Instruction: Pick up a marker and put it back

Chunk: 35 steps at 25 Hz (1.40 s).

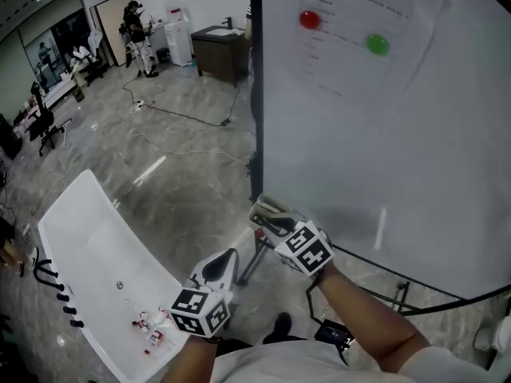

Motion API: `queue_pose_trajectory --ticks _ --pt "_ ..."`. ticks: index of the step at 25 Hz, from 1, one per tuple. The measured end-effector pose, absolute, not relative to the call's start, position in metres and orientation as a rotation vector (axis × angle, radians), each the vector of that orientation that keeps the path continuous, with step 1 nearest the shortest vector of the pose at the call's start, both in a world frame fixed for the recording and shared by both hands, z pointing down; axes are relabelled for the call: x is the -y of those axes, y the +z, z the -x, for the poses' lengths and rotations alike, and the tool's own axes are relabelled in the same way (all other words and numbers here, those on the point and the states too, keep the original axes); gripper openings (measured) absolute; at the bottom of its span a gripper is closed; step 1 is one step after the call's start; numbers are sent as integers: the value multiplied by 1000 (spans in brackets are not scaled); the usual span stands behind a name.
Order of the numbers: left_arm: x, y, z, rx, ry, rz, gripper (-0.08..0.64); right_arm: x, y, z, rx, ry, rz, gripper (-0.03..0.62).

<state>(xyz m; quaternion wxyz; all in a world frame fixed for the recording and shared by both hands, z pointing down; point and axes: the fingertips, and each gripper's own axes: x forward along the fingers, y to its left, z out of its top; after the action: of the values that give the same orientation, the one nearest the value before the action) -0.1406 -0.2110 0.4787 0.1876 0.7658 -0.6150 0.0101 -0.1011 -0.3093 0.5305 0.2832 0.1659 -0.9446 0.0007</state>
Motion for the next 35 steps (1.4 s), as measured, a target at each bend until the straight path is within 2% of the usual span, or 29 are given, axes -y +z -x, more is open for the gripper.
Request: queue_pose_trajectory --ticks 4,10,21,28,35 --pt "226 496 158 1748 24 -2101 2 351 573 119 2383 -22 -417 84" --pt "246 516 181 1697 10 -2095 2 390 624 145 2176 -141 -438 89" --pt "272 534 219 1580 27 -2142 2 417 659 169 2045 -139 -476 86" --pt "285 530 219 1522 44 -2191 2 419 646 163 2072 -210 -516 69" --pt "293 508 195 1474 69 -2287 2 414 571 137 2284 -209 -742 69"
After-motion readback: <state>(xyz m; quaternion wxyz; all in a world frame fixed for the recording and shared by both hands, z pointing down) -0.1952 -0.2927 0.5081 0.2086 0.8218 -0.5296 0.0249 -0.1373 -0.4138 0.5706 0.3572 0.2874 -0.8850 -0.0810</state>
